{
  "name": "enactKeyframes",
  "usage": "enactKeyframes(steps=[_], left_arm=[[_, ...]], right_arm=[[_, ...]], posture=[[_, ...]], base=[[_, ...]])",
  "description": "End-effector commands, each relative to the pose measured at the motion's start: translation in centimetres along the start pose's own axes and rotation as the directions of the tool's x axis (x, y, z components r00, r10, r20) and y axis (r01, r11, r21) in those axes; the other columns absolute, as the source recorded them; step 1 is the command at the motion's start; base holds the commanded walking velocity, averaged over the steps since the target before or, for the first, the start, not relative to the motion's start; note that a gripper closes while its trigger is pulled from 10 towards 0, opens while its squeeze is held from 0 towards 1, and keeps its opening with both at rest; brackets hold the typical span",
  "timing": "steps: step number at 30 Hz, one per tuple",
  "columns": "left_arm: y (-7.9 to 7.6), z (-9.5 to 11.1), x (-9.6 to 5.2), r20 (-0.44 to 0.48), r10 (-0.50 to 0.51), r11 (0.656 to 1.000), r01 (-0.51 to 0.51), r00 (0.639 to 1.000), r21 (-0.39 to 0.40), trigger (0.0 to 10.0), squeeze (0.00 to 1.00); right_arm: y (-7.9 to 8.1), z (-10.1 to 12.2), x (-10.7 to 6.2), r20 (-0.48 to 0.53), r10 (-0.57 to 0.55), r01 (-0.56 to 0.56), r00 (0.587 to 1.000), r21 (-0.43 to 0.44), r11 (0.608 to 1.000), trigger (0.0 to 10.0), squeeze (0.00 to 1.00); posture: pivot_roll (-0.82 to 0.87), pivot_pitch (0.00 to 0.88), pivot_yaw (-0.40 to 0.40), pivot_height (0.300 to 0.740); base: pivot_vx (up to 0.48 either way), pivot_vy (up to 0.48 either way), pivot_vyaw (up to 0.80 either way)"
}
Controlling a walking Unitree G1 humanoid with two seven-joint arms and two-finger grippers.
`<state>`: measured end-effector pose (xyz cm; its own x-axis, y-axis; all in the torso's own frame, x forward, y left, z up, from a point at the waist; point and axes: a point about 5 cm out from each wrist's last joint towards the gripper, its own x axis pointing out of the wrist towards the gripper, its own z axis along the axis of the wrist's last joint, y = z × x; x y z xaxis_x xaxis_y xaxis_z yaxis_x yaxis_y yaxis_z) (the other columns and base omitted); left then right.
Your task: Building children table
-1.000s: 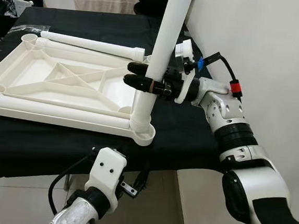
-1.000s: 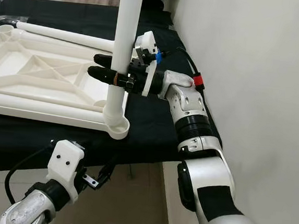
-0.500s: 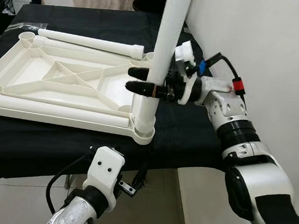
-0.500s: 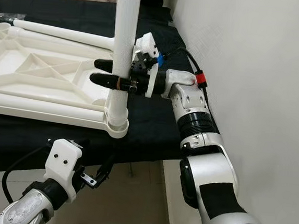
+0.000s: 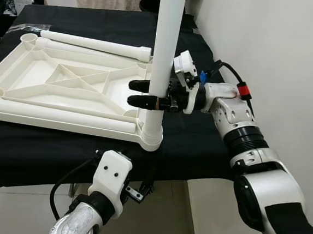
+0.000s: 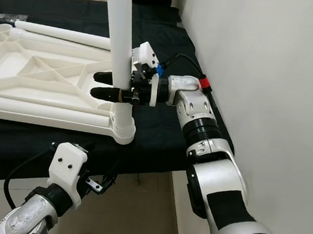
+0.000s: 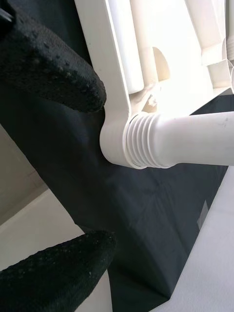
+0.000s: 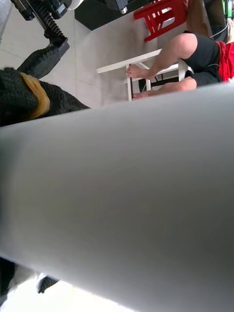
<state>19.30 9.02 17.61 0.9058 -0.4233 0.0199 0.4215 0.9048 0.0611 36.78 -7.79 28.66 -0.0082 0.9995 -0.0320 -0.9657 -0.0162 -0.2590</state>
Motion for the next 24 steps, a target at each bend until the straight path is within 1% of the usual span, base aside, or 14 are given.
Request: enactKeyframes(steps=[1,6,7,9,12,15,17,19,24], left_arm=[[0.0,-0.2,-0.2,-0.019,0.003,1.000,-0.003,1.000,0.000,10.0,0.00],[0.1,-0.2,-0.2,-0.018,0.004,1.000,-0.004,1.000,0.003,10.0,0.00],[0.1,-0.2,-0.2,-0.017,0.006,1.000,-0.006,1.000,0.004,10.0,0.00],[0.1,-0.2,-0.2,-0.017,0.006,1.000,-0.006,1.000,0.004,10.0,0.00],[0.2,0.0,-0.1,-0.010,0.014,1.000,-0.014,1.000,0.006,10.0,0.00],[0.2,0.0,0.0,-0.009,0.014,1.000,-0.014,1.000,0.010,10.0,0.00],[0.2,0.0,0.0,-0.009,0.013,1.000,-0.013,1.000,0.011,10.0,0.00],[0.3,0.0,0.0,-0.008,0.015,1.000,-0.015,1.000,0.006,10.0,0.00],[0.4,0.0,0.0,-0.009,0.018,1.000,-0.018,1.000,0.007,10.0,0.00]], right_arm=[[0.4,-0.7,-0.1,-0.024,0.058,-0.057,0.998,0.027,0.998,10.0,0.00],[0.3,-1.1,0.1,-0.032,0.027,-0.025,0.999,0.042,0.999,10.0,0.00],[0.1,-1.3,0.1,-0.034,-0.009,0.011,0.999,0.057,0.998,10.0,0.00],[0.1,-1.3,0.1,-0.034,-0.009,0.011,0.999,0.057,0.998,10.0,0.00],[-0.2,-2.3,0.1,-0.054,-0.101,0.106,0.993,0.095,0.990,10.0,0.00],[-0.3,-3.0,-0.3,-0.073,-0.144,0.152,0.987,0.115,0.982,10.0,0.00],[-0.3,-3.1,-0.4,-0.075,-0.151,0.159,0.986,0.116,0.980,10.0,0.00],[-0.3,-3.4,-1.0,-0.076,-0.166,0.174,0.983,0.120,0.977,10.0,0.00],[-0.2,-3.6,-1.5,-0.067,-0.169,0.176,0.983,0.128,0.976,10.0,0.00]], posture=[[0.12,0.219,-0.075,0.740],[0.12,0.221,-0.077,0.740],[0.12,0.222,-0.075,0.740],[0.12,0.222,-0.075,0.740],[0.12,0.224,-0.076,0.740],[0.12,0.227,-0.075,0.740],[0.11,0.226,-0.076,0.740],[0.12,0.229,-0.078,0.740],[0.12,0.229,-0.078,0.740]], base=[[0.000,0.000,0.00],[0.000,0.000,0.00],[0.000,0.000,0.00],[0.000,0.000,0.00],[0.000,0.000,0.00],[0.000,0.000,0.00],[0.000,0.000,0.00],[0.000,0.000,0.00],[0.000,0.000,0.00]])
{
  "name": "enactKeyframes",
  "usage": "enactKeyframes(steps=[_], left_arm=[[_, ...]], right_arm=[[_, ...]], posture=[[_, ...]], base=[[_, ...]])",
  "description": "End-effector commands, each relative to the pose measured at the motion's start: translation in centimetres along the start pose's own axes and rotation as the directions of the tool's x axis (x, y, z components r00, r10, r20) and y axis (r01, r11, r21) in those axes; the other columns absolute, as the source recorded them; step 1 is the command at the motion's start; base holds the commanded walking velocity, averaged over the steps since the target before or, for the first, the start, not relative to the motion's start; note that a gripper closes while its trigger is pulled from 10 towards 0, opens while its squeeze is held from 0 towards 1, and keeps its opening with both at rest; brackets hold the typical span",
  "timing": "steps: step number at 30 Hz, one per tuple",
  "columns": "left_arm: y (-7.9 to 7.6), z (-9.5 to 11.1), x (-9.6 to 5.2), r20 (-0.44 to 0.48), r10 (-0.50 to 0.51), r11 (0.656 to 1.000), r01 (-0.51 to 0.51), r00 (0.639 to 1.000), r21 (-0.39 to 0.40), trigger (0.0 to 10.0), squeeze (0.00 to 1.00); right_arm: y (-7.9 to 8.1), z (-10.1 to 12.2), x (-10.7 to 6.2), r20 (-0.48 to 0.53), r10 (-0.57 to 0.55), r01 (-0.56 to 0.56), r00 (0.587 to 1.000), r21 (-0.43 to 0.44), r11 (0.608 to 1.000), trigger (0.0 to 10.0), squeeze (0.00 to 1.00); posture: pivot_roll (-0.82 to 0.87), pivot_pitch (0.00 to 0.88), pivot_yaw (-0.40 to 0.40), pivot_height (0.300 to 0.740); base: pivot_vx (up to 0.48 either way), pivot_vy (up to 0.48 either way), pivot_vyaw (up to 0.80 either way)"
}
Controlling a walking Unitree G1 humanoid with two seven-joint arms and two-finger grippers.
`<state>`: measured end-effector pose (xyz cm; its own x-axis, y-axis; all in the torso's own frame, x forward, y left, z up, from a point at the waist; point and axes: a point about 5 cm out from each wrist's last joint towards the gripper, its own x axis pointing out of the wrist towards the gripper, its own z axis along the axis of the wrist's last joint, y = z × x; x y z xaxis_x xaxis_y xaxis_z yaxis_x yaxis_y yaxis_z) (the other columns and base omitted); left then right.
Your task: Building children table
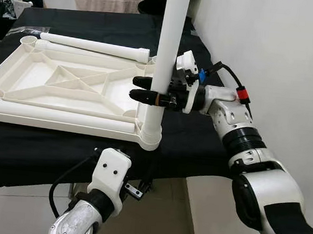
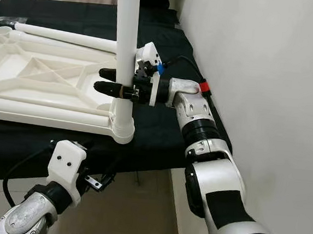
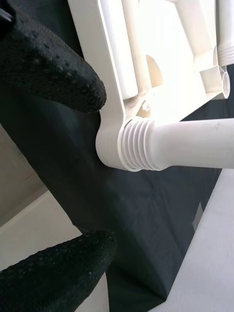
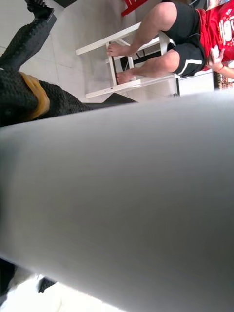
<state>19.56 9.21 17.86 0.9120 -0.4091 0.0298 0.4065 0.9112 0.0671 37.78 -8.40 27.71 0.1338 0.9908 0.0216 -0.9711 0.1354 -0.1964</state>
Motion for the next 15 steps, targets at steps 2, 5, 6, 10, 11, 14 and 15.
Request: enactKeyframes(steps=[2,5,6,10,11,14,15], left_arm=[[0.1,-0.2,-0.1,-0.018,0.002,1.000,-0.002,1.000,0.002,10.0,0.00],[0.1,-0.2,-0.1,-0.018,0.003,1.000,-0.003,1.000,0.004,10.0,0.00],[0.2,-0.2,-0.1,-0.018,0.004,1.000,-0.004,1.000,0.005,10.0,0.00],[0.3,-0.1,0.0,-0.016,0.004,1.000,-0.004,1.000,0.011,10.0,0.00],[0.3,-0.1,0.0,-0.016,0.004,1.000,-0.004,1.000,0.011,10.0,0.00],[0.4,-0.1,0.1,-0.014,0.007,1.000,-0.006,1.000,0.010,10.0,0.00],[0.4,-0.1,0.1,-0.013,0.007,1.000,-0.007,1.000,0.010,10.0,0.00]], right_arm=[[0.3,-2.5,-1.1,-0.075,-0.027,0.031,0.997,0.060,0.998,10.0,0.00],[0.3,-2.7,-1.2,-0.077,-0.045,0.050,0.996,0.066,0.997,10.0,0.00],[0.3,-3.1,-1.3,-0.083,-0.071,0.076,0.994,0.064,0.995,10.0,0.00],[0.2,-3.8,-1.5,-0.085,-0.169,0.175,0.982,0.070,0.982,10.0,0.00],[0.2,-3.8,-1.5,-0.085,-0.169,0.175,0.982,0.070,0.982,10.0,0.00],[0.1,-4.2,-1.6,-0.090,-0.234,0.240,0.968,0.068,0.968,10.0,0.00],[-0.1,-4.4,-1.8,-0.090,-0.282,0.288,0.955,0.067,0.955,10.0,0.00]], posture=[[0.12,0.229,-0.078,0.740],[0.11,0.234,-0.075,0.740],[0.11,0.234,-0.072,0.740],[0.12,0.235,-0.071,0.740],[0.12,0.235,-0.071,0.740],[0.12,0.235,-0.071,0.740],[0.11,0.235,-0.069,0.740]], base=[[0.000,0.000,0.00],[0.000,0.000,0.00],[0.000,0.000,0.00],[0.000,0.000,0.00],[0.000,0.000,0.00],[0.000,0.000,0.00],[0.000,0.000,0.00]])
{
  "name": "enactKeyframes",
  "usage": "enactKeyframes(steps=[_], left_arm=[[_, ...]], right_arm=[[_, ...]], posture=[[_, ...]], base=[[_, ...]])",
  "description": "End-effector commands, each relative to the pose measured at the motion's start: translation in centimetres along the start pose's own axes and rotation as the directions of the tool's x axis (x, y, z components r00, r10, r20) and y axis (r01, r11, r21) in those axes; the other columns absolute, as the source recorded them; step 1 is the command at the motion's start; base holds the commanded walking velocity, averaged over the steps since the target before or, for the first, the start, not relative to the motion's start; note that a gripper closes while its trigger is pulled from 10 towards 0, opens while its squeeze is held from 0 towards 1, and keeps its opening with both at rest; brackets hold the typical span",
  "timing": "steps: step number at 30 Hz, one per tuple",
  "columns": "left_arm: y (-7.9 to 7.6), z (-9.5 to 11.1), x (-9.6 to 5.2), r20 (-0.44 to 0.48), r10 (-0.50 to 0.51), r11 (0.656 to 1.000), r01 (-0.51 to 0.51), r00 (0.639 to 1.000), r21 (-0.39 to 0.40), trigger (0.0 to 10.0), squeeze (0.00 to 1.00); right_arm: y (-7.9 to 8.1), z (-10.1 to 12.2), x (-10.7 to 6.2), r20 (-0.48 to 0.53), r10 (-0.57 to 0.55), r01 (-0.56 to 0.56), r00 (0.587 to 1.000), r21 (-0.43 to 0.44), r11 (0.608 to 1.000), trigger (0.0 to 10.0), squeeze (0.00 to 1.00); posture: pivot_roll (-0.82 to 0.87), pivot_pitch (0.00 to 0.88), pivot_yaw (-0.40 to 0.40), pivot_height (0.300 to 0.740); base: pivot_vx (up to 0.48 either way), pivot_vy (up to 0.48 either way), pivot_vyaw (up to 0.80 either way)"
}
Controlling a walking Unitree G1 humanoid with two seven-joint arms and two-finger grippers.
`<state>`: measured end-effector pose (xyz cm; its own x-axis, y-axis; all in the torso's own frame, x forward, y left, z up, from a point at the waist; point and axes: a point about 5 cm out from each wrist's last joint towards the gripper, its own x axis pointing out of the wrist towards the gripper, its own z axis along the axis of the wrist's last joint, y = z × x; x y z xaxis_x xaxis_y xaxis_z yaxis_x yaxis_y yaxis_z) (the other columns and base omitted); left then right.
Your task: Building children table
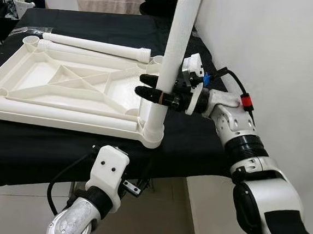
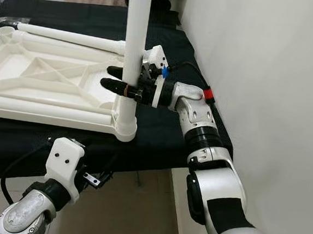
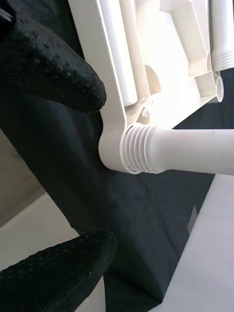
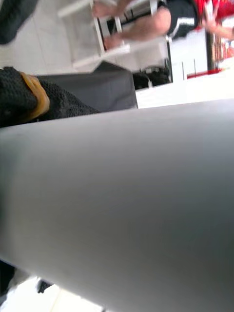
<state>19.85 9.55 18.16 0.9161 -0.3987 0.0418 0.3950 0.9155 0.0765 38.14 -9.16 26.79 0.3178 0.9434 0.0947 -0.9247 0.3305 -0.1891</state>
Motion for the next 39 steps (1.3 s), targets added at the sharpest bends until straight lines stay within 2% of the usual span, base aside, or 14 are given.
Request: enactKeyframes(steps=[1,10,16,19,21,23,25,26,28,30,33,36,37,39], left_arm=[[0.0,-0.4,0.0,-0.024,-0.005,1.000,0.005,1.000,-0.001,10.0,0.00],[0.1,-0.4,0.0,-0.025,-0.005,1.000,0.006,1.000,0.003,10.0,0.00],[0.2,-0.4,0.0,-0.025,-0.002,1.000,0.003,1.000,0.004,10.0,0.00],[0.1,-0.5,0.0,-0.026,-0.003,1.000,0.003,1.000,0.004,10.0,0.00],[0.1,-0.5,0.0,-0.025,-0.003,1.000,0.003,1.000,0.003,10.0,0.00],[0.1,-0.5,0.0,-0.025,-0.003,1.000,0.003,1.000,0.003,10.0,0.00],[0.2,-0.5,0.1,-0.024,0.003,1.000,-0.003,1.000,0.006,10.0,0.00],[0.2,-0.5,0.1,-0.024,0.003,1.000,-0.003,1.000,0.006,10.0,0.00],[0.2,-0.5,0.1,-0.023,0.007,1.000,-0.007,1.000,0.009,10.0,0.00],[0.2,-0.5,0.1,-0.023,0.007,1.000,-0.007,1.000,0.009,10.0,0.00],[0.3,-0.5,0.2,-0.021,0.006,1.000,-0.005,1.000,0.012,10.0,0.00],[0.2,-0.5,0.2,-0.021,0.005,1.000,-0.005,1.000,0.013,10.0,0.00],[0.3,-0.5,0.2,-0.020,0.006,1.000,-0.006,1.000,0.013,10.0,0.00],[0.3,-0.5,0.2,-0.020,0.007,1.000,-0.006,1.000,0.014,10.0,0.00]], right_arm=[[-0.1,-3.6,-1.3,-0.124,-0.118,0.127,0.985,0.063,0.990,10.0,0.00],[0.1,-4.6,-1.3,-0.160,-0.238,0.251,0.958,0.069,0.965,10.0,0.00],[-0.6,-5.3,-0.4,-0.270,-0.399,0.425,0.876,0.040,0.904,10.0,0.00],[-0.7,-5.3,-0.3,-0.279,-0.417,0.444,0.865,0.041,0.895,10.0,0.00],[-1.1,-5.2,-0.2,-0.272,-0.502,0.531,0.821,0.041,0.847,10.0,0.00],[-1.1,-5.2,-0.2,-0.272,-0.502,0.531,0.821,0.041,0.847,10.0,0.00],[-1.7,-5.1,-0.4,-0.253,-0.614,0.644,0.747,0.052,0.763,10.0,0.00],[-1.7,-5.1,-0.4,-0.253,-0.614,0.644,0.747,0.052,0.763,10.0,0.00],[-2.1,-5.1,-0.9,-0.245,-0.696,0.727,0.675,0.061,0.684,10.0,0.00],[-2.1,-5.1,-0.9,-0.245,-0.696,0.727,0.675,0.061,0.684,10.0,0.00],[-2.2,-5.2,-1.4,-0.230,-0.784,0.808,0.577,0.015,0.589,10.0,0.00],[-2.2,-5.2,-1.4,-0.227,-0.797,0.819,0.560,0.008,0.573,10.0,0.00],[-2.0,-5.5,-1.3,-0.219,-0.825,0.843,0.521,-0.016,0.537,10.0,0.00],[-1.8,-5.6,-1.2,-0.219,-0.835,0.852,0.505,-0.027,0.522,10.0,0.00]], posture=[[0.11,0.235,-0.069,0.740],[0.11,0.234,-0.067,0.740],[0.11,0.231,-0.070,0.740],[0.10,0.229,-0.069,0.740],[0.11,0.228,-0.075,0.740],[0.11,0.228,-0.075,0.740],[0.11,0.228,-0.076,0.740],[0.11,0.228,-0.076,0.740],[0.11,0.226,-0.074,0.740],[0.11,0.226,-0.074,0.740],[0.10,0.219,-0.071,0.740],[0.10,0.219,-0.072,0.740],[0.10,0.222,-0.076,0.740],[0.10,0.222,-0.076,0.740]], base=[[0.000,0.000,0.00],[0.000,0.000,0.00],[0.000,0.000,0.00],[0.000,0.000,0.00],[0.000,0.000,0.00],[0.000,0.000,0.00],[0.000,0.000,0.00],[0.000,0.000,0.00],[0.000,0.000,0.00],[0.000,0.000,0.00],[0.000,0.000,0.00],[0.000,0.000,0.00],[0.000,0.000,0.00],[0.000,0.000,0.00]])
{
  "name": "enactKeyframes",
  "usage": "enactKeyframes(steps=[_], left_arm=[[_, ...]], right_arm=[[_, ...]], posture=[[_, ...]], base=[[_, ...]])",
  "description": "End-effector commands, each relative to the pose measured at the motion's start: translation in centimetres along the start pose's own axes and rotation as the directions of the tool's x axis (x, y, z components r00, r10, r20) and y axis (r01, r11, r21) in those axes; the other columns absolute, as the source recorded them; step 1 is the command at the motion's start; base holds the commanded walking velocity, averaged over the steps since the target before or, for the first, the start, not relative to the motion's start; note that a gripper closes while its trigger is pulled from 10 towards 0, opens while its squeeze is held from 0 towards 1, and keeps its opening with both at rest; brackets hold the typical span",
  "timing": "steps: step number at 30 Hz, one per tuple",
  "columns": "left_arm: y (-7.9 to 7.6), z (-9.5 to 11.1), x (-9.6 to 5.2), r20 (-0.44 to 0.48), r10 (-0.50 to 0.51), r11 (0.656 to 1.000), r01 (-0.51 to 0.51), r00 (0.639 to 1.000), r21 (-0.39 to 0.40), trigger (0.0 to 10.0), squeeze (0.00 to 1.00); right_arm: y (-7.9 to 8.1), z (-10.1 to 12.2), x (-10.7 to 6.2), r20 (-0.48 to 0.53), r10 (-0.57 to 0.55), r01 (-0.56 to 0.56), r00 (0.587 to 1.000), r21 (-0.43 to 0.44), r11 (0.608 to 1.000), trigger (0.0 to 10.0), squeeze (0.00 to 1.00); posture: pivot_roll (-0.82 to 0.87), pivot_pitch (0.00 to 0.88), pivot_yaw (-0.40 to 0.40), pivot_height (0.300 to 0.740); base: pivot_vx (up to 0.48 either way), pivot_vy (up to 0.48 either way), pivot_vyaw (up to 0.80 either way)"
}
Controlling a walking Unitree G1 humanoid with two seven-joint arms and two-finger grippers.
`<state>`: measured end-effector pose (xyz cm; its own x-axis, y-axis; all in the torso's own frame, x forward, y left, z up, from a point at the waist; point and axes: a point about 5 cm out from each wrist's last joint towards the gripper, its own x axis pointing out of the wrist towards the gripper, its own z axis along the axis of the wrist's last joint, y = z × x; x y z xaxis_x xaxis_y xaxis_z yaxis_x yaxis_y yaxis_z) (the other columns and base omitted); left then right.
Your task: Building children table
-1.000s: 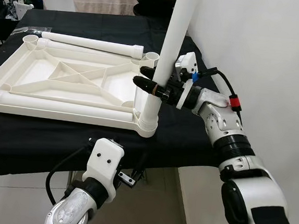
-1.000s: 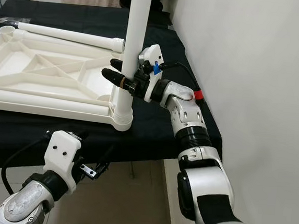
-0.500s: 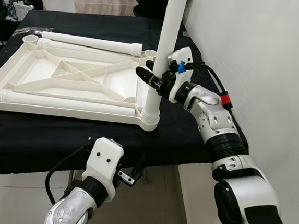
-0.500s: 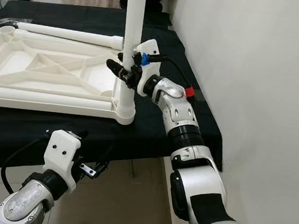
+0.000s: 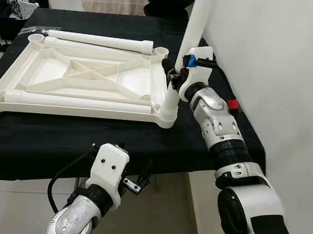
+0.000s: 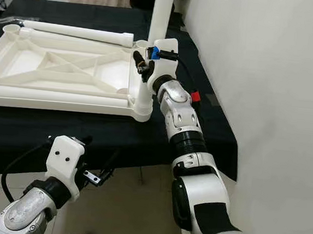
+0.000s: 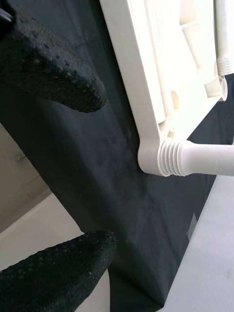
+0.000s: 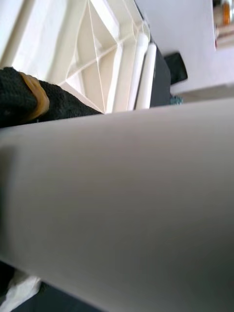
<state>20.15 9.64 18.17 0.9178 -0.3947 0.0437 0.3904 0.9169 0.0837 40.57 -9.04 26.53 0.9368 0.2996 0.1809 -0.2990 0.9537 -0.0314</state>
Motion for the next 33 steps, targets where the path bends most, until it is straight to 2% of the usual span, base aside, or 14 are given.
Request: enactKeyframes(steps=[1,7,10,14,15,22,24,27,28,30,31,33], left_arm=[[0.1,-0.5,0.0,-0.022,0.002,1.000,-0.002,1.000,0.007,10.0,0.00],[0.2,-0.5,0.0,-0.022,0.008,1.000,-0.008,1.000,0.009,10.0,0.00],[0.2,-0.5,0.0,-0.020,0.009,1.000,-0.009,1.000,0.009,10.0,0.00],[0.2,-0.4,0.1,-0.018,0.009,1.000,-0.008,1.000,0.009,10.0,0.00],[0.3,-0.4,0.2,-0.016,0.012,1.000,-0.012,1.000,0.013,10.0,0.00],[0.4,-0.5,0.3,-0.023,0.027,1.000,-0.026,0.999,0.016,10.0,0.00],[0.5,-0.6,0.3,-0.026,0.036,0.999,-0.035,0.999,0.016,10.0,0.00],[0.6,-0.6,0.2,-0.028,0.044,0.999,-0.043,0.999,0.019,10.0,0.00],[0.6,-0.6,0.2,-0.028,0.044,0.999,-0.043,0.999,0.019,10.0,0.00],[0.7,-0.7,0.2,-0.029,0.046,0.999,-0.045,0.999,0.021,10.0,0.00],[0.7,-0.7,0.2,-0.029,0.046,0.999,-0.045,0.999,0.021,10.0,0.00],[0.7,-0.7,0.2,-0.029,0.049,0.999,-0.049,0.998,0.021,10.0,0.00]], right_arm=[[-1.4,-4.9,-1.4,-0.192,-0.111,0.106,0.975,-0.036,0.994,10.0,0.00],[-1.3,-5.3,-1.6,-0.195,-0.230,0.228,0.953,-0.034,0.973,10.0,0.00],[-1.2,-5.1,-1.6,-0.177,-0.334,0.330,0.926,-0.054,0.943,10.0,0.00],[-1.0,-4.8,-1.5,-0.169,-0.381,0.376,0.909,-0.065,0.924,10.0,0.00],[-0.6,-4.5,-1.3,-0.161,-0.431,0.426,0.888,-0.070,0.902,10.0,0.00],[0.5,-4.0,-0.9,-0.172,-0.498,0.492,0.850,-0.082,0.867,10.0,0.00],[0.9,-3.8,-0.8,-0.166,-0.541,0.533,0.825,-0.092,0.841,10.0,0.00],[1.4,-3.7,-1.0,-0.184,-0.614,0.617,0.767,-0.049,0.786,10.0,0.00],[1.4,-3.7,-1.0,-0.184,-0.614,0.617,0.767,-0.049,0.786,10.0,0.00],[1.4,-3.6,-1.2,-0.171,-0.668,0.674,0.724,-0.034,0.738,10.0,0.00],[1.4,-3.6,-1.2,-0.171,-0.668,0.674,0.724,-0.034,0.738,10.0,0.00],[1.4,-3.4,-1.5,-0.169,-0.730,0.739,0.663,-0.011,0.674,10.0,0.00]], posture=[[0.10,0.222,-0.076,0.740],[0.10,0.224,-0.074,0.740],[0.10,0.226,-0.076,0.740],[0.10,0.229,-0.080,0.740],[0.10,0.230,-0.079,0.740],[0.10,0.233,-0.082,0.740],[0.10,0.235,-0.081,0.740],[0.10,0.237,-0.087,0.740],[0.10,0.237,-0.087,0.740],[0.10,0.237,-0.087,0.740],[0.10,0.237,-0.087,0.740],[0.10,0.237,-0.090,0.740]], base=[[0.000,0.000,0.00],[0.000,0.000,0.00],[0.000,0.000,0.00],[0.000,0.000,0.00],[0.000,0.000,0.00],[0.000,0.000,0.00],[0.000,0.000,0.00],[0.000,0.000,0.00],[0.000,0.000,0.00],[0.000,0.000,0.00],[0.000,0.000,0.00],[0.000,0.000,0.00]])
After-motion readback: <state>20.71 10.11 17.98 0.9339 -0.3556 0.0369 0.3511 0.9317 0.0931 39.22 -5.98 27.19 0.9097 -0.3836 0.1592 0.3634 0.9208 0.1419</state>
